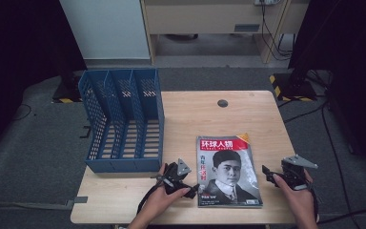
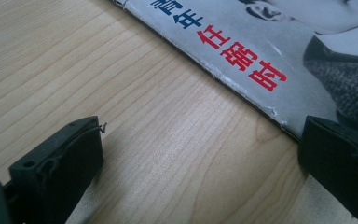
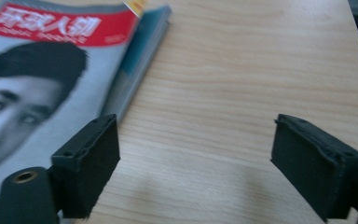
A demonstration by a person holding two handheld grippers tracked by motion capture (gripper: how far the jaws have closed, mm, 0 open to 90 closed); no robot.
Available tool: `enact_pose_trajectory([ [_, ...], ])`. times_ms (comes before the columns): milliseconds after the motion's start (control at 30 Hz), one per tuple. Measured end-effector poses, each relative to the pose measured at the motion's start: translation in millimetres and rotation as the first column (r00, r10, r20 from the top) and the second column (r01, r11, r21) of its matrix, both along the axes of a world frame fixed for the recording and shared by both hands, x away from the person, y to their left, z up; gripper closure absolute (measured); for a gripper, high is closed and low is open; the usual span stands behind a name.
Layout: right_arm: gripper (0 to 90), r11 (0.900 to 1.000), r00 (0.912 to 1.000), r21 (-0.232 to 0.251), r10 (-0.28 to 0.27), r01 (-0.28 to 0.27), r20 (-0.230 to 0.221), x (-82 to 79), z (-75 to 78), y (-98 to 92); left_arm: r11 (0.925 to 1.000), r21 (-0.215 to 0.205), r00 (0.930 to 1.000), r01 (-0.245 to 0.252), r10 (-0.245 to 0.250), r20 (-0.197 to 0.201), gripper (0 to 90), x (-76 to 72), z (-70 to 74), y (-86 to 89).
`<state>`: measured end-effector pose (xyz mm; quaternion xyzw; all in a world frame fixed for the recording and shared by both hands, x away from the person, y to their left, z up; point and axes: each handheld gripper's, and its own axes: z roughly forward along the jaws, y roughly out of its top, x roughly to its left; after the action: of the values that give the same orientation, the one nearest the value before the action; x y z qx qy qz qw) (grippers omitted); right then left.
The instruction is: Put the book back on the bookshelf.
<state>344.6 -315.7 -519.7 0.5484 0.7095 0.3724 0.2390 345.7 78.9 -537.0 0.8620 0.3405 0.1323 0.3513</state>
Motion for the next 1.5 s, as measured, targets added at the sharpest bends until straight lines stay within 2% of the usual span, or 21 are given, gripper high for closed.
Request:
enact_pose_trajectory([
  [100,25.0,0.999,0.9991,0.027,0.035,-0.036,0.022,-4.2,4.8,5.4,1.0,0.002,1.0,-0.002,0.002,-0.003,0.0,0.2,0.4,-0.3],
  [167,26.7,0.996,0.9968,0.05,0.073,-0.075,0.031,-6.4,7.2,9.5,1.0,0.004,1.0,-0.007,0.007,-0.004,0.0,0.4,0.7,-0.9],
  [200,26.7,0.996,0.9968,0.05,0.073,-0.075,0.031,-6.4,7.2,9.5,1.0,0.004,1.0,-0.007,0.007,-0.004,0.0,0.4,0.7,-0.9],
  [267,28.6,0.99,0.9913,0.055,0.126,-0.128,0.037,-8.5,7.9,18.1,0.9999,0.007,0.9999,-0.013,0.013,-0.007,1.9,0.4,1.4,-1.7],
  [300,28.6,0.99,0.9913,0.055,0.126,-0.128,0.037,-8.5,7.9,18.1,0.9998,0.002,0.9997,-0.02,0.02,-0.011,1.9,0.6,2.7,-1.5],
  [333,28.6,0.986,0.9873,0.056,0.156,-0.158,0.027,-8.4,7.0,24.5,0.9984,-0.044,0.9989,-0.036,0.034,-0.033,5.5,1.3,6.4,-0.3],
  [400,30.0,0.982,0.9848,0.079,0.172,-0.173,0.02,-6.9,5.2,31.4,0.9968,-0.064,0.9989,-0.047,0.047,-0.002,6.0,-0.8,11.8,-0.3],
  [467,31.9,0.978,0.9807,0.067,0.195,-0.195,0.009,-4.2,1.8,37.0,0.9951,-0.092,0.9992,-0.035,0.036,0.014,8.8,-4.5,15.7,-2.7],
  [567,32.5,0.977,0.9792,0.063,0.203,-0.202,-0.01,2.2,-4.5,44.5,0.9945,-0.103,0.9997,-0.014,0.016,0.017,12.1,-9.2,17.2,-7.1],
  [600,32.5,0.977,0.9792,0.063,0.203,-0.202,-0.01,2.2,-4.5,44.5,0.995,-0.099,0.9998,-0.004,0.006,0.02,12.1,-12.1,17.5,-10.1],
  [633,32.7,0.977,0.9778,0.066,0.207,-0.205,-0.032,6.7,-9.0,47.9,0.9959,-0.087,0.9994,0.026,-0.023,0.025,17.1,-18.1,17.1,-17.3],
  [733,32.3,0.977,0.9763,0.05,0.211,-0.209,-0.048,8.8,-12.5,48.8,0.9965,-0.073,0.9989,0.042,-0.04,0.024,19.2,-22.9,15.7,-24.4],
  [833,33.4,0.976,0.9766,0.063,0.211,-0.208,-0.041,8.6,-11.7,49.4,0.9959,-0.051,0.9972,0.074,-0.074,0.003,21.4,-27.1,8.8,-34.6],
  [933,35.3,0.972,0.973,0.079,0.227,-0.223,-0.042,8.7,-10.7,51.0,0.9943,-0.07,0.9967,0.08,-0.081,-0.011,24.9,-26.8,6.0,-36.6],
  [1067,34.6,0.976,0.9766,0.062,0.212,-0.209,-0.036,9.0,-11.3,50.6,0.9939,-0.076,0.9968,0.079,-0.08,-0.01,29.4,-25.2,6.3,-34.9],
  [1133,35.8,0.978,0.979,0.073,0.2,-0.197,-0.04,10.2,-12.6,47.7,0.9939,-0.076,0.9967,0.08,-0.081,-0.009,30.0,-25.1,6.0,-34.2],
  [1233,36.9,0.973,0.9749,0.092,0.218,-0.213,-0.046,10.2,-12.8,50.2,0.9936,-0.077,0.9964,0.084,-0.084,-0.005,29.9,-25.1,5.5,-34.2],
  [1333,38.0,0.973,0.9746,0.082,0.219,-0.215,-0.044,9.6,-11.7,51.1,0.9924,-0.081,0.9956,0.093,-0.093,-0.003,30.1,-24.3,4.9,-32.8],
  [1367,43.9,0.974,0.9772,0.095,0.21,-0.207,-0.031,7.8,-9.4,49.5,0.9921,-0.084,0.9956,0.093,-0.093,0.003,30.1,-24.5,4.3,-32.6],
  [1500,49.9,0.965,0.9776,0.158,0.21,-0.209,0.008,2.0,-2.5,47.3,0.9925,-0.083,0.996,0.09,-0.09,0.005,29.9,-24.9,4.2,-32.9],
])
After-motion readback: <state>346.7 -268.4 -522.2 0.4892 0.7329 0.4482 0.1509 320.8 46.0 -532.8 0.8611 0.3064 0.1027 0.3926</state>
